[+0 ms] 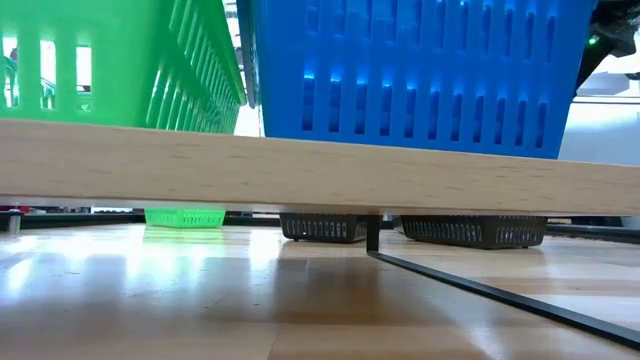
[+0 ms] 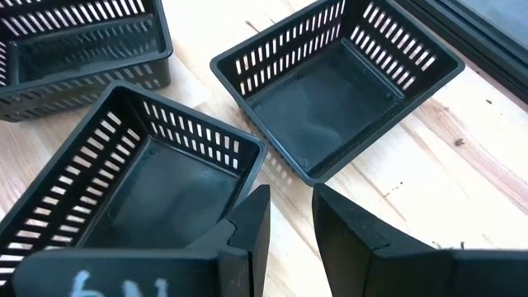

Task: Stack baskets on shelf by color
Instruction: Stack the bottom green basket on top of the green basket

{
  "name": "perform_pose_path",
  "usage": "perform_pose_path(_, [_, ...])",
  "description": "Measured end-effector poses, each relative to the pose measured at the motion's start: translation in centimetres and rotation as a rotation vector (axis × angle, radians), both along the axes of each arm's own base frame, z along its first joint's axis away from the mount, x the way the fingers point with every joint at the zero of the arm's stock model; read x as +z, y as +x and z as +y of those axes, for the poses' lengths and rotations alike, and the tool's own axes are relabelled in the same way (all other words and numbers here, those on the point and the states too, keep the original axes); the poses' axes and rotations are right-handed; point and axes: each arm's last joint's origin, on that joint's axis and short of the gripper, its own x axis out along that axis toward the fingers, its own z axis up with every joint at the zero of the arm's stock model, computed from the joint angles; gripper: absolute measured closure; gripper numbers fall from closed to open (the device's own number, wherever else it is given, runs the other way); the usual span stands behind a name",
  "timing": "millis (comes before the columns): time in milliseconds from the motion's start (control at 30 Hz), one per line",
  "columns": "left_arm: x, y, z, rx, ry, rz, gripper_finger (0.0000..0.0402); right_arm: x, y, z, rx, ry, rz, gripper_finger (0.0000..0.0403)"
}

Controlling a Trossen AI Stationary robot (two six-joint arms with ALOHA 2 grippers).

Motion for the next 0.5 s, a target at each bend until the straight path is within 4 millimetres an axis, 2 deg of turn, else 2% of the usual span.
perform_pose_path(500, [-0.04, 0.35, -0.02, -0.069, -0.020, 0.034, 0.0401, -0.04, -0.05, 0.01, 0.000, 0.001, 0.007, 0.0285])
